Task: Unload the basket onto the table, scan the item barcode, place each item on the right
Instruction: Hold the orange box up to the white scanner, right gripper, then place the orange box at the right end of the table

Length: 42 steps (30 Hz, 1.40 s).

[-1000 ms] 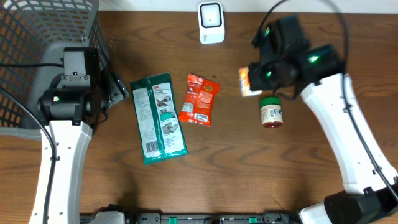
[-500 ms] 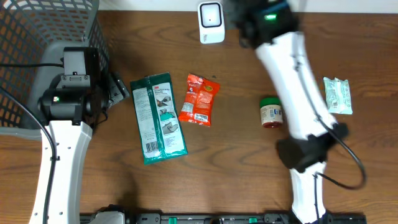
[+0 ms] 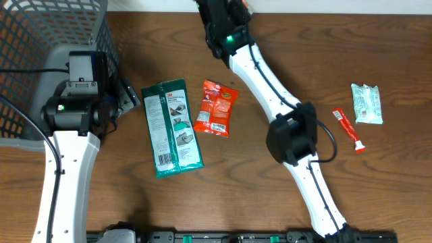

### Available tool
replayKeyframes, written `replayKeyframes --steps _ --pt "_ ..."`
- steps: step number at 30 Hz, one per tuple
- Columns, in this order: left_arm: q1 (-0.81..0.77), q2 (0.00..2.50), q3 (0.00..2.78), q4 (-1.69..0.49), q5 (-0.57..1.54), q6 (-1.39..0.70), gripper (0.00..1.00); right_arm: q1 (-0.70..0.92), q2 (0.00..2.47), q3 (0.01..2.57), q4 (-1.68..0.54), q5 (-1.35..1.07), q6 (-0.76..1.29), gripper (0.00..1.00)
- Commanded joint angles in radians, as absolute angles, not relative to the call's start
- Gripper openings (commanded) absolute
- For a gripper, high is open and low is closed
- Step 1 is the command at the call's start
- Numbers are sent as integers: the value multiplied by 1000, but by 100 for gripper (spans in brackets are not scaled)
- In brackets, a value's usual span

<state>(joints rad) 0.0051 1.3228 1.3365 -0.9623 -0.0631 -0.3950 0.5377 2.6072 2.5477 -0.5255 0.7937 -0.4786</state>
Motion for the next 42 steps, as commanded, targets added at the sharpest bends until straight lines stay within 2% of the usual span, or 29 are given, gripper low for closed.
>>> replayKeyframes --steps 1,18,23,28,31,36,42 --pt "10 1326 1341 -964 -84 -389 82 536 2677 2556 -469 829 -560 1" --pt "10 1326 1341 -964 -84 -389 82 521 2722 2556 -422 796 -577 1" --pt "10 1326 1341 -964 -84 -389 82 525 2652 2557 -443 804 -568 1" --pt "10 1326 1341 -964 -84 -389 82 531 2468 2557 -672 773 -362 1" --pt "10 1326 1341 -964 -84 -389 82 524 2309 2557 -987 581 -168 1" --pt "10 1326 1341 -964 -84 -389 82 489 2155 2557 -1349 420 -26 1" --pt "10 1326 1341 -964 -84 -389 82 365 2047 2557 -1670 383 86 1"
